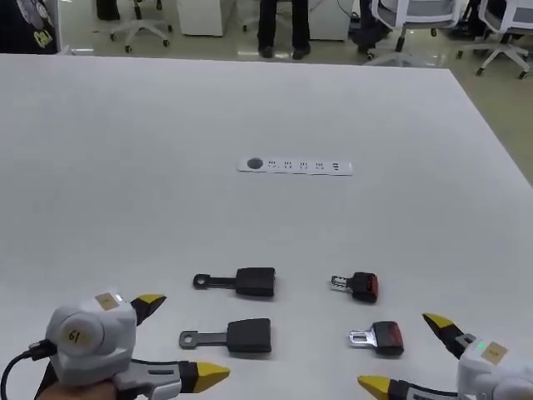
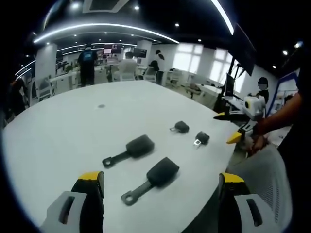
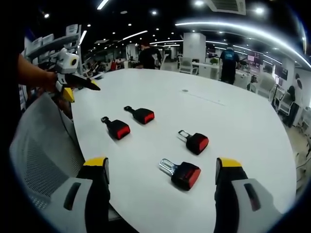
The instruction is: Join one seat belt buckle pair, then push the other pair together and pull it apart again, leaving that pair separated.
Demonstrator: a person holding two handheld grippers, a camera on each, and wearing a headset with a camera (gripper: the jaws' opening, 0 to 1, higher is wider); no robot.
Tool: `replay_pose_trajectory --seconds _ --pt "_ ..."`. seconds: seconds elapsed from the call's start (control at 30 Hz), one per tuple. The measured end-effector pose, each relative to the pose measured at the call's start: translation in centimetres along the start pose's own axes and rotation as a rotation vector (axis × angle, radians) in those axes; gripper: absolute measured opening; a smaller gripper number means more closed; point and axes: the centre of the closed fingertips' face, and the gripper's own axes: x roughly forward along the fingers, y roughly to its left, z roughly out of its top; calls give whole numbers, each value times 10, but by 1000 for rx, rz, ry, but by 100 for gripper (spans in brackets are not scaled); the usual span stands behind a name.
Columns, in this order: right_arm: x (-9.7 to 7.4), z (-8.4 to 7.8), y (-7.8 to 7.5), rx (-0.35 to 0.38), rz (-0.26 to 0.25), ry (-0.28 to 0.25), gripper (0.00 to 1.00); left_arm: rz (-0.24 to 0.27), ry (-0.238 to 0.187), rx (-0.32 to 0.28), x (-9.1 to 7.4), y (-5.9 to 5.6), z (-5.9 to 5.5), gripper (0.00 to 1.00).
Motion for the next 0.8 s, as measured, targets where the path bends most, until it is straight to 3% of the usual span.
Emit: replay_pose_trajectory --seconds 0.4,0.8 --pt "8 -2 -10 8 13 25 89 -23 29 -15 21 -3 -3 99" --pt "30 -11 -15 12 55 58 88 -48 72 -25 43 0 -10 98"
